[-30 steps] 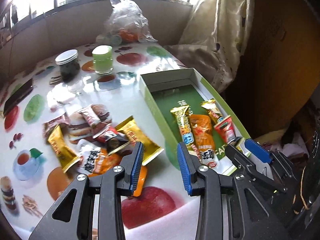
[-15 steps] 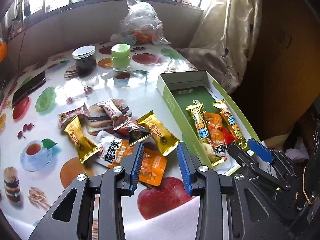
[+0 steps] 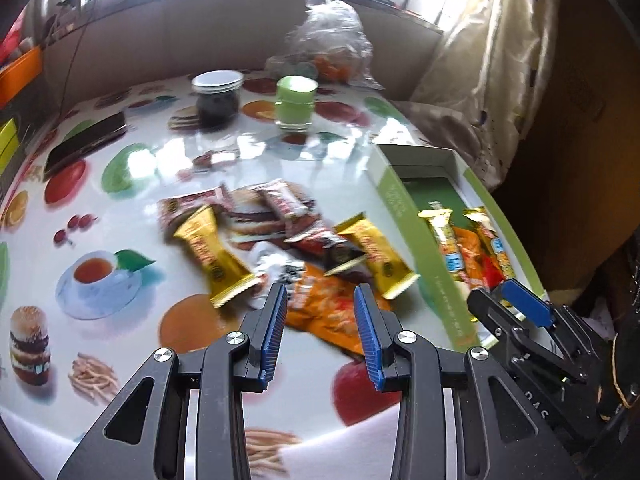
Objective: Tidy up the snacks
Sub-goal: 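Move both open grippers back over the snack pile on the table, then grasp a yellow square cake packet with the right gripper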
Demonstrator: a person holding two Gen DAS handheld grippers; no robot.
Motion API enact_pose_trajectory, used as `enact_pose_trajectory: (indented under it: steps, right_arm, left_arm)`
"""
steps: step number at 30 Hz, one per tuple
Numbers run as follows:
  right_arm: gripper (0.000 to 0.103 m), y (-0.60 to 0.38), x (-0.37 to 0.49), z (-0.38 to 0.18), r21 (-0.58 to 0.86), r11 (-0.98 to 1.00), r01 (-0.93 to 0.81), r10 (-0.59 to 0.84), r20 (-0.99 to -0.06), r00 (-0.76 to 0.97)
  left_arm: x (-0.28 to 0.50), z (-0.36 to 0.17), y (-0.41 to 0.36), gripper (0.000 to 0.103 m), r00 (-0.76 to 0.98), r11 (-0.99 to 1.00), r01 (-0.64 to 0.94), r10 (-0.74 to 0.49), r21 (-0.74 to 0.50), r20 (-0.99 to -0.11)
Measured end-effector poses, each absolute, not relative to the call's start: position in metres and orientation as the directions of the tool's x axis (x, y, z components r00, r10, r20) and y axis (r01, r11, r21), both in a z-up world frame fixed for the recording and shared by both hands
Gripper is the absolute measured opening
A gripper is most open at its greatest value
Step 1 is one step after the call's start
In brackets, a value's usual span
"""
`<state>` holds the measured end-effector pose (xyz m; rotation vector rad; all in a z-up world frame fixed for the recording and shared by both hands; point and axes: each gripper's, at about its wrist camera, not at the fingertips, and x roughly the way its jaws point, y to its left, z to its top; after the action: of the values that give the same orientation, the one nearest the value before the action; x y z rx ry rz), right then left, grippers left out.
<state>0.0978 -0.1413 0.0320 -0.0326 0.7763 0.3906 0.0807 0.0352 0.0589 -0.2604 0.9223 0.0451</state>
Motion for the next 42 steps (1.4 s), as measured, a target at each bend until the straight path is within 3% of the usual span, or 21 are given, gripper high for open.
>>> enact_pose_trajectory:
  steps: [12,31,36,42]
  right_arm:
    - [0.048,-0.099,0.114,0.024,0.071,0.896,-0.438,0.353,-0.714,0.605]
    - [0.047,-0.045,0.139,0.002,-0.147,0.813,-0.563,0.263,-0.77,0.581]
    - [0.034,-0.04,0.145,-0.006,-0.146,0.812,-0.565,0.249,-0.789,0.561]
    - [0.028,-0.037,0.145,-0.006,-0.076,0.81,-0.582,0.306,-0.791,0.529]
  left_arm:
    - [0.069,0.041,0.085,0.036,0.582,0.939,-0.266,-0.023,-0.217,-0.813]
    - [0.072,0.024,0.111,0.036,0.551,0.921,-0.314,-0.021,-0.23,-0.834]
    - [0.075,0.022,0.118,0.036,0.554,0.914,-0.322,-0.03,-0.247,-0.832]
    - [0.08,0.022,0.126,0.036,0.559,0.902,-0.333,-0.044,-0.273,-0.828]
